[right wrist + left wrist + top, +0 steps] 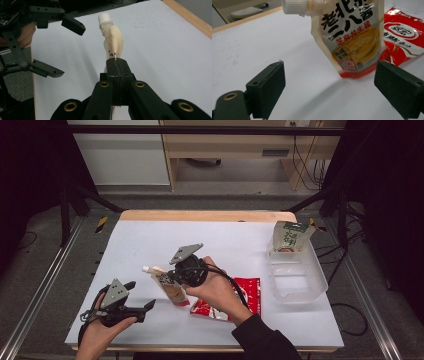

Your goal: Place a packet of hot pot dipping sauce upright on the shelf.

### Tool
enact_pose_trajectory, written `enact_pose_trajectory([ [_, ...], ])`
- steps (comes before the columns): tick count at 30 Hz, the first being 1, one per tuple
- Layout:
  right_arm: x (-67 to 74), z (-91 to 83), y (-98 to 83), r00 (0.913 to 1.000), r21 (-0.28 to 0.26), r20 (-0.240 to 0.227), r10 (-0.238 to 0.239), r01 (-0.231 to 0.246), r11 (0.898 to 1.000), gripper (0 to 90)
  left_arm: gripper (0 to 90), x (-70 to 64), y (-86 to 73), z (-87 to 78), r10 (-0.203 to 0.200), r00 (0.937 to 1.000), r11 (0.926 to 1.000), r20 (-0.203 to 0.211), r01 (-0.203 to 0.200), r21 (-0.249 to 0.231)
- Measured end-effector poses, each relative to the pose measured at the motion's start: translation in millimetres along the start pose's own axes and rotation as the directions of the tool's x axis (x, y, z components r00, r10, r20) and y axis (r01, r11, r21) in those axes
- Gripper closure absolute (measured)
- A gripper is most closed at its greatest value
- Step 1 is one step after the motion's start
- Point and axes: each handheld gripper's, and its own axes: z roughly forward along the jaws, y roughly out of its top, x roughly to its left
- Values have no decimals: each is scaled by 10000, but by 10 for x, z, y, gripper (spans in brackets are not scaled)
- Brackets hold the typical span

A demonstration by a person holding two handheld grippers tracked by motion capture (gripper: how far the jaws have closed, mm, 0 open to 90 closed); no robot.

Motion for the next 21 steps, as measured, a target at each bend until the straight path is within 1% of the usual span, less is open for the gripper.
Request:
enact_pose_trajectory([
  [1, -6, -22, 12, 10000, -34, 30, -51, 51, 10000, 900, 102, 14, 49, 2, 57, 10000, 10000, 45, -57, -20],
  [4, -23, -70, 36, 9999, -92, 118, -108, 109, 9999, 900, 105, 28, 94, 10, 65, 10000, 10000, 61, -64, -65],
  [5, -44, -130, 51, 9998, -127, 145, -151, 153, 9998, 900, 111, 52, 152, 31, 38, 9998, 9999, 169, -36, -93],
  [6, -44, -130, 51, 9998, -127, 145, -151, 153, 9998, 900, 113, 52, 152, 31, 38, 9998, 9999, 169, -36, -93],
  [8, -62, -183, 54, 9998, -166, 137, -147, 149, 9998, 900, 120, 65, 210, 57, 41, 9996, 9999, 266, -38, -105],
  [9, -74, -230, 51, 9998, -151, 135, -125, 127, 9998, 900, 121, 72, 269, 82, 111, 9993, 9999, 364, -108, -86],
  [11, -79, -268, 39, 9998, -176, 104, -177, 179, 9997, 900, 128, 78, 329, 103, 185, 9988, 9998, 447, -182, -66],
  [13, -82, -304, 25, 9997, -147, 48, -231, 231, 9996, 900, 138, 78, 390, 124, 223, 9980, 9997, 586, -219, -83],
  [17, -85, -345, 7, 9994, -145, 50, -352, 352, 9993, 900, 146, 58, 479, 160, 379, 9968, 9993, 709, -374, -83],
  [21, -101, -397, -13, 9994, -135, 98, -340, 341, 9993, 900, 154, 33, 582, 216, 480, 9949, 9988, 889, -475, -82],
])
